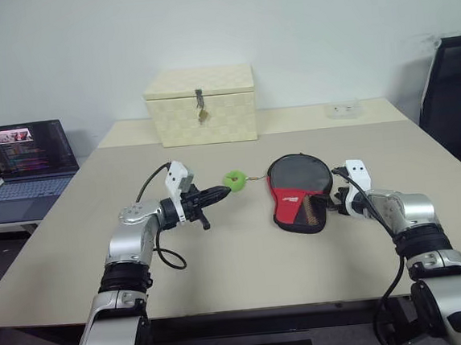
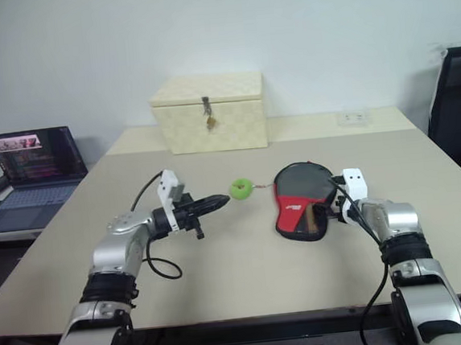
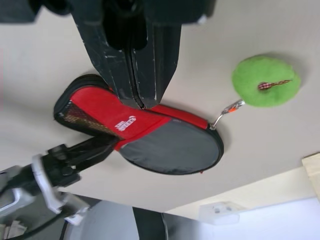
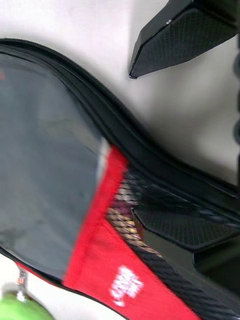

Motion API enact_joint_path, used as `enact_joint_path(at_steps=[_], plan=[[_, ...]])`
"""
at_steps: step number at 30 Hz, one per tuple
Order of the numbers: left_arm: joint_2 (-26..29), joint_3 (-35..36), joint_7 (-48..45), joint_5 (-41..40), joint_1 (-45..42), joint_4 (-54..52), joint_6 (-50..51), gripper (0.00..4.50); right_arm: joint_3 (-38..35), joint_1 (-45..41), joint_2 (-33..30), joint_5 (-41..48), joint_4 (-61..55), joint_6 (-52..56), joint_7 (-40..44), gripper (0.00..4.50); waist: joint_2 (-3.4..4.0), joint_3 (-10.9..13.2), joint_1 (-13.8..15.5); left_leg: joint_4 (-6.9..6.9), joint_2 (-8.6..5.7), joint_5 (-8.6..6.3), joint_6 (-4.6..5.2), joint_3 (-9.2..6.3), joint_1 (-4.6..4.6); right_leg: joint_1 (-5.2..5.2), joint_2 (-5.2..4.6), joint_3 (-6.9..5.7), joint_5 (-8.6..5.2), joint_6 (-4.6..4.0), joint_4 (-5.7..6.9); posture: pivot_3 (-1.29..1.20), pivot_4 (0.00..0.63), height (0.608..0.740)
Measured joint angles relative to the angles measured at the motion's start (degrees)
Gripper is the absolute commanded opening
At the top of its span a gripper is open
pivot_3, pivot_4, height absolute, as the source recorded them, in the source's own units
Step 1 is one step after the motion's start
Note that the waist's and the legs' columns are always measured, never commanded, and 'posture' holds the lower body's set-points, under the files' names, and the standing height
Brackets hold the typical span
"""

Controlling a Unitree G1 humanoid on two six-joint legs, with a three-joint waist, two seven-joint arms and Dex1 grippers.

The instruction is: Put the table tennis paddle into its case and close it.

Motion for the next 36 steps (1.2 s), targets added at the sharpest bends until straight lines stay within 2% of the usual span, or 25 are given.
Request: enact_joint_path(at_steps=[10,14,19,26,31,36], plan=[[0.59,-0.49,1.95,-0.64,1.34,-4.21,2.37,0.00,1.93,-2.22,0.73,-3.52,5.11,-2.43,2.68,4.44,-0.02,-0.03,-0.26,0.17,0.02,-0.01,0.01,-0.01,0.34,0.39,0.04,-0.01,0.02,0.00,0.10,0.00,0.150,0.740],[1.24,-0.49,2.05,-0.95,2.27,-4.47,3.06,0.00,2.33,-1.42,1.34,-4.48,3.24,-1.17,3.18,3.62,-0.02,-0.03,-0.30,0.09,0.04,-0.02,0.02,-0.05,0.62,0.67,0.05,-0.02,0.00,-0.01,0.03,0.00,0.150,0.740],[1.31,-0.61,2.31,-1.26,2.57,-5.37,3.14,0.00,2.12,-1.17,3.80,-4.47,2.11,-0.18,3.05,1.98,-0.02,-0.03,-0.62,0.09,0.06,-0.02,0.02,-0.08,0.83,0.84,0.06,0.00,0.01,-0.01,0.04,0.00,0.150,0.740],[2.18,-0.85,2.83,-1.45,3.76,-6.83,4.23,0.00,0.77,-2.99,7.26,-4.50,5.29,-1.05,3.07,0.02,-0.04,-0.04,-1.40,0.09,0.08,-0.02,0.02,-0.07,0.94,0.90,0.07,0.05,0.01,0.00,0.05,0.00,0.150,0.740],[4.95,-0.94,-0.04,-3.67,7.01,-10.74,6.96,0.00,-0.04,-5.10,8.49,-4.37,8.99,-2.07,5.14,0.02,-0.04,-0.04,-2.32,0.00,0.13,-0.02,0.02,-0.01,1.00,0.88,0.08,0.15,0.01,-0.01,0.05,0.00,0.150,0.740],[11.47,-0.89,-6.37,-9.26,13.93,-19.09,13.17,0.00,0.72,-5.36,9.95,-2.85,5.44,3.96,9.70,0.02,-0.03,-0.03,-2.75,-0.40,0.22,-0.02,0.02,0.00,1.06,0.78,0.07,0.18,-0.08,-0.16,0.00,0.00,0.150,0.740]])
